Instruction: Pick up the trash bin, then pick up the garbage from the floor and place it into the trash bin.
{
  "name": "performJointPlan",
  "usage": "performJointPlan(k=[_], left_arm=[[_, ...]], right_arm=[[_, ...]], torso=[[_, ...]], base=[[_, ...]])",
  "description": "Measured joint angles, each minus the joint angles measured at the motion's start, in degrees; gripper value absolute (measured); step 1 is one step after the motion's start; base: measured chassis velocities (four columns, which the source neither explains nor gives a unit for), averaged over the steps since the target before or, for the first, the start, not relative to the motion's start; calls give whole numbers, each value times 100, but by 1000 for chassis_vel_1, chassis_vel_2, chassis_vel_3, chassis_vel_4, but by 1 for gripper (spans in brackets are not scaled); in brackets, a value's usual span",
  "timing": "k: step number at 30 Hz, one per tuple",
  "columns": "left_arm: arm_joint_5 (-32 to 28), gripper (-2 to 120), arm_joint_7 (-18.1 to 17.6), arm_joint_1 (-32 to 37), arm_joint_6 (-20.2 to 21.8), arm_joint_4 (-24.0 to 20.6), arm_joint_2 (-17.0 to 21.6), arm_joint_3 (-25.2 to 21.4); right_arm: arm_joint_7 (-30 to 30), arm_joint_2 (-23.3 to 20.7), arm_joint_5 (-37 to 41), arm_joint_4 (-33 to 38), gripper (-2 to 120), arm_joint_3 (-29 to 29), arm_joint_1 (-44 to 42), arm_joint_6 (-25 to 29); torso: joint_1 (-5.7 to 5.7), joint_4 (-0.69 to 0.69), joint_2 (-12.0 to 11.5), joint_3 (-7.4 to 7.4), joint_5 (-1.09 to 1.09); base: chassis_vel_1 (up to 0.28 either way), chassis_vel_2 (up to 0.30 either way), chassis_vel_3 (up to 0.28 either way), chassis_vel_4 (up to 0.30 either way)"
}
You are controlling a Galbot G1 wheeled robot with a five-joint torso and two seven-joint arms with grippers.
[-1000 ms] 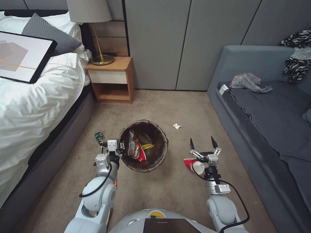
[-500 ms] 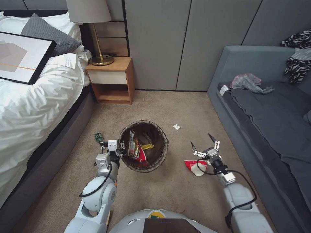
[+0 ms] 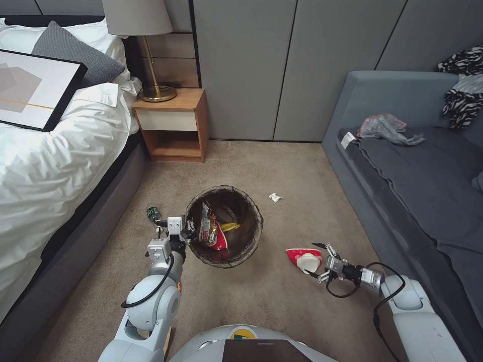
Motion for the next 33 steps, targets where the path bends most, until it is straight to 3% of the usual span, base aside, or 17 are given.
performJointPlan(k=[18,29,33], left_arm=[[63,0,-10,29,33,-6,-52,-14],[82,0,-13,32,37,15,-70,-19],[85,0,-14,33,37,17,-74,-19]], right_arm=[[1066,-65,-744,-1886,100,-1018,1339,-3],[1278,-2,-806,-2132,100,-1202,1512,-76],[1301,11,-812,-2156,92,-1229,1530,-95]], torso=[[0,0,0,0,-1],[0,1,0,1,-1],[0,2,0,0,0]], base=[[0,0,0,0],[0,0,0,0],[0,0,0,0]])
